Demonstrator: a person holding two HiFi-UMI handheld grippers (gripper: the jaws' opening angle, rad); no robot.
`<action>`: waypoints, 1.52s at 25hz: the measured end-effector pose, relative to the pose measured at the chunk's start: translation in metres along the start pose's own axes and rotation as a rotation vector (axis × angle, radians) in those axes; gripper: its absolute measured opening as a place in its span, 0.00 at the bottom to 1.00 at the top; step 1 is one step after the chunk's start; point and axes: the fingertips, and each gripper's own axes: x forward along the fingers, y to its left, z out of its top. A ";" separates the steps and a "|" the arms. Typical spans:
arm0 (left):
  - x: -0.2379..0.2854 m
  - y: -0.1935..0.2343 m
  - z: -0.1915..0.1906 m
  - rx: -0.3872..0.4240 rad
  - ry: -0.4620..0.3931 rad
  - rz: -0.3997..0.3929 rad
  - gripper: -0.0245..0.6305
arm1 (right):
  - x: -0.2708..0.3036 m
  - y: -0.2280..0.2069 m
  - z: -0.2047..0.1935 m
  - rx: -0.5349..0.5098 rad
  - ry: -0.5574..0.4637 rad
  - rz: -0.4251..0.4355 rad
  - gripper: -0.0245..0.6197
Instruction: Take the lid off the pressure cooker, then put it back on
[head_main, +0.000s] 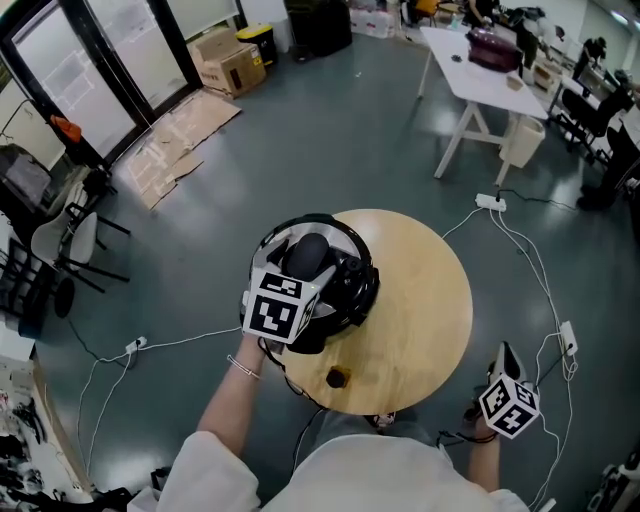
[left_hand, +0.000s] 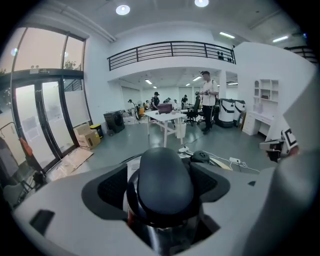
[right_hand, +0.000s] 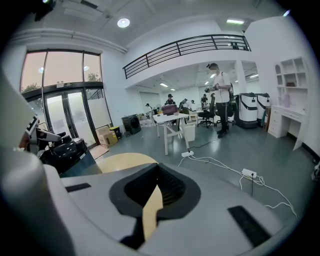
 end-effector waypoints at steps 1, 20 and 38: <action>0.001 0.000 -0.001 -0.009 0.017 -0.007 0.62 | 0.000 0.000 -0.001 0.004 0.001 0.002 0.04; 0.005 -0.009 -0.006 -0.046 0.123 -0.065 0.49 | 0.003 -0.009 -0.015 0.017 0.015 -0.001 0.04; 0.005 -0.007 -0.004 -0.121 0.101 -0.032 0.46 | 0.004 -0.014 -0.012 -0.005 0.021 0.010 0.04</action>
